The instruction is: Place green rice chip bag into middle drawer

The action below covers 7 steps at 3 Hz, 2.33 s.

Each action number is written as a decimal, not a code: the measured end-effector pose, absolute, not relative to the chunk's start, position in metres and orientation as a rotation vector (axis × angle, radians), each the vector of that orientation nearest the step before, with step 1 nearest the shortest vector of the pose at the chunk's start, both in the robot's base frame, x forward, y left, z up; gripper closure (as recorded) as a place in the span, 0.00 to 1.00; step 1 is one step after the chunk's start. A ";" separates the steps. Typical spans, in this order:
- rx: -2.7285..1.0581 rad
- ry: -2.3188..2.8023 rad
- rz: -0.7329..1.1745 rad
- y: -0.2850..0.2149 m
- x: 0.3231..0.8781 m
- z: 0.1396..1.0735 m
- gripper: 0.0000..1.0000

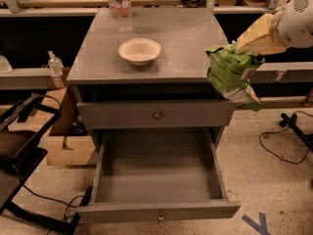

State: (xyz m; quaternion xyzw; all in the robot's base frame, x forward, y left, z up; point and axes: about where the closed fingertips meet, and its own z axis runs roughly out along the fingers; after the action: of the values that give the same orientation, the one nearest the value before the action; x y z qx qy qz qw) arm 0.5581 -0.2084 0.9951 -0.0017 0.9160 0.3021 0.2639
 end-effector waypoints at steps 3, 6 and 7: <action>0.228 2.543 1.087 -0.241 0.525 0.826 1.00; 0.234 2.430 1.507 -0.213 0.605 0.686 1.00; 0.234 2.430 1.507 -0.213 0.605 0.686 1.00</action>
Offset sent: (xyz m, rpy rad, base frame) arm -0.0265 -0.0404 -0.1966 0.3757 0.1662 -0.0074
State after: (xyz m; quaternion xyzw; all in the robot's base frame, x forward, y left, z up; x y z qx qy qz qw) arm 0.6045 -0.2127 0.6859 0.0808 0.8391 0.5204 0.1360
